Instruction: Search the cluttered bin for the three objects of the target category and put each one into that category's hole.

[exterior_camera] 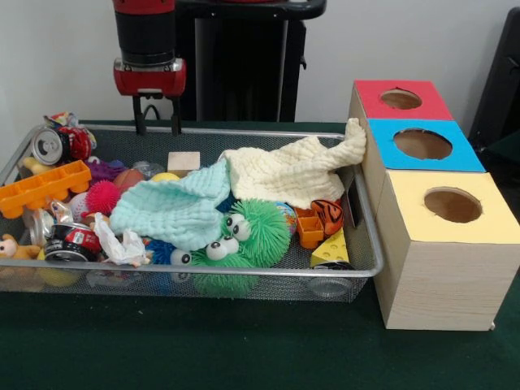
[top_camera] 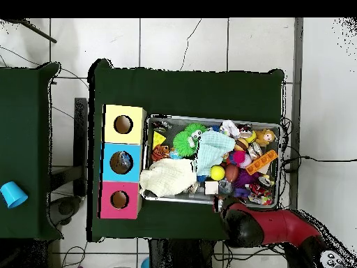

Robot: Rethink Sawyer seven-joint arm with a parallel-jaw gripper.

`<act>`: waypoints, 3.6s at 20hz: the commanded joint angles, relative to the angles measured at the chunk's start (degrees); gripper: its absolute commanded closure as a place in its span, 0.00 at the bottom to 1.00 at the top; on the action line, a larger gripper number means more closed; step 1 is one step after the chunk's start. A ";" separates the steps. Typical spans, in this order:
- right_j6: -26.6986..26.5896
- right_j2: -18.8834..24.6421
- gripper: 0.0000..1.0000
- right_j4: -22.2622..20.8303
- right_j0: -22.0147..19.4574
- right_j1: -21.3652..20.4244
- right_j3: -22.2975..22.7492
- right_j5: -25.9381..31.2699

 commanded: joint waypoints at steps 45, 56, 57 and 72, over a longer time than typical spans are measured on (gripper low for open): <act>1.94 0.44 0.00 -0.73 2.49 3.41 -4.95 0.38; -0.43 1.05 0.00 -2.91 2.19 4.30 -6.05 -0.09; -0.87 1.30 0.00 -3.06 2.04 4.44 -6.16 0.08; 1.61 -1.58 0.00 -5.55 5.17 7.96 -9.55 -2.89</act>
